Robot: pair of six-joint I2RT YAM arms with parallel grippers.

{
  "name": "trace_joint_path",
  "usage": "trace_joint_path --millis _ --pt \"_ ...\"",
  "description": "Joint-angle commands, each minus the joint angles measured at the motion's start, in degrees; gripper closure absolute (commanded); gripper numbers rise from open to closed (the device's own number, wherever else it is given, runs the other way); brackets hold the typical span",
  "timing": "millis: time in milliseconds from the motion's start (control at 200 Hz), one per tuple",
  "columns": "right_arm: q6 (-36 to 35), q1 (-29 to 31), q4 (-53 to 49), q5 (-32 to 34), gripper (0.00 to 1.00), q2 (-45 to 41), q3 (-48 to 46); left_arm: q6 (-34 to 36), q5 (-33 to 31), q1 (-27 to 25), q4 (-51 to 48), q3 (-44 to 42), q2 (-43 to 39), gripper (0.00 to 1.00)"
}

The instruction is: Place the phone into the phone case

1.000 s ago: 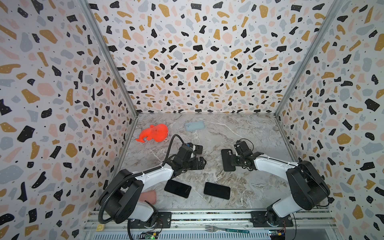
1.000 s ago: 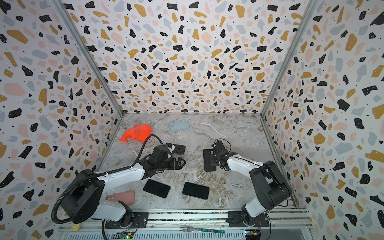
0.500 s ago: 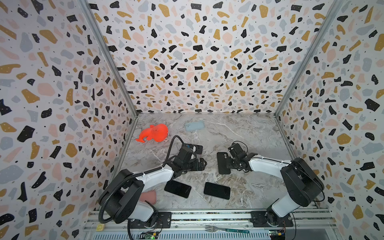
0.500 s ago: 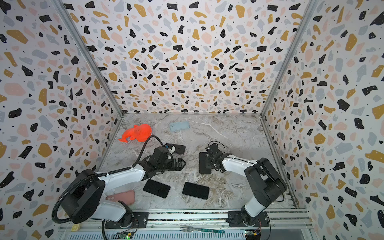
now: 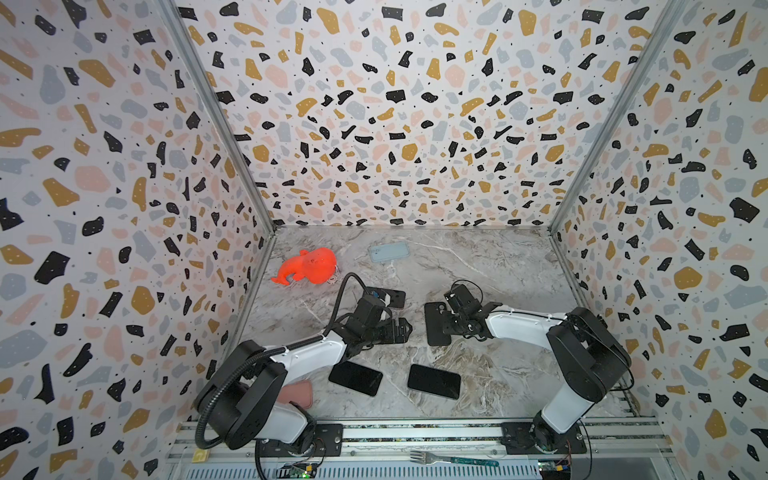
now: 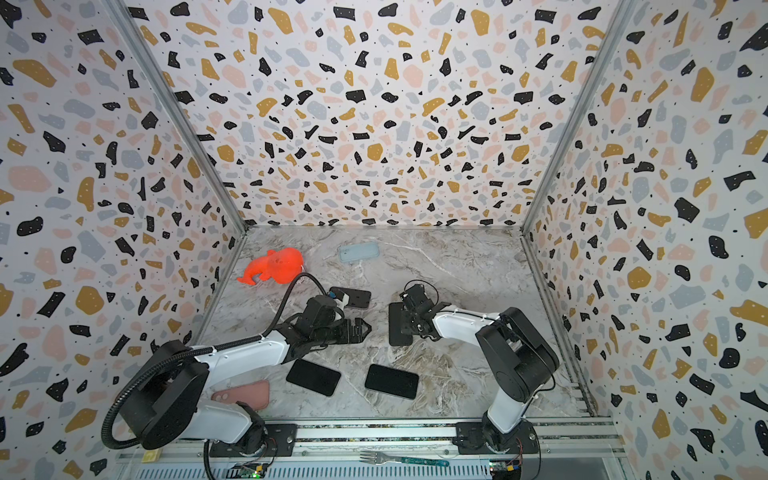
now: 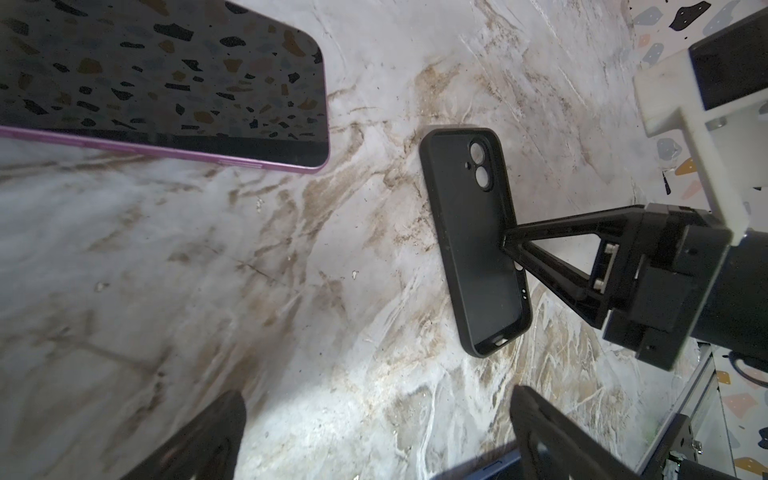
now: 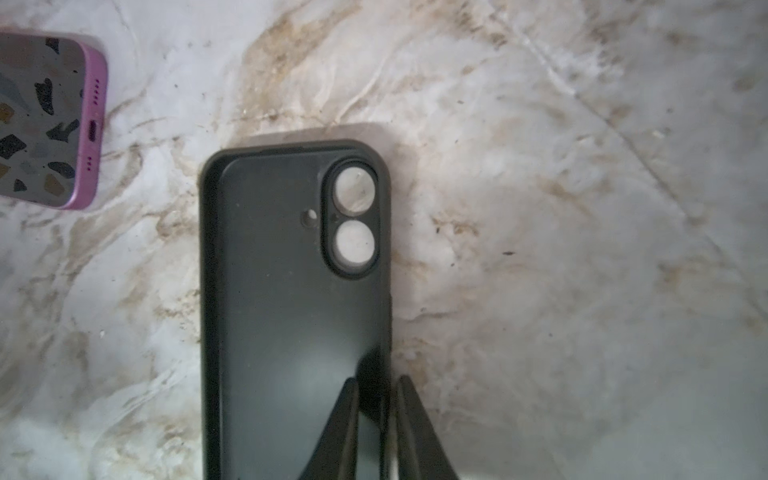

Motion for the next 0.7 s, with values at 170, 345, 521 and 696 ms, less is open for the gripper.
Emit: trace_joint_path --millis 170,345,521,696 --pt "-7.81 0.15 -8.78 0.31 0.62 -7.54 3.19 -1.60 1.36 -1.48 -1.71 -1.24 -3.42 0.00" --pt "-23.70 4.12 -13.95 -0.87 0.43 -18.65 0.35 -3.72 2.36 -3.44 -6.84 -0.72 -7.47 0.00" --pt "-33.95 9.43 -16.75 -1.42 0.40 -25.36 -1.39 -6.00 1.69 -6.51 -10.45 0.61 -9.35 0.00" --pt "-40.24 14.69 -18.93 -1.97 0.37 -26.59 -2.05 -6.86 2.46 -7.99 -12.16 -0.07 -10.25 0.02"
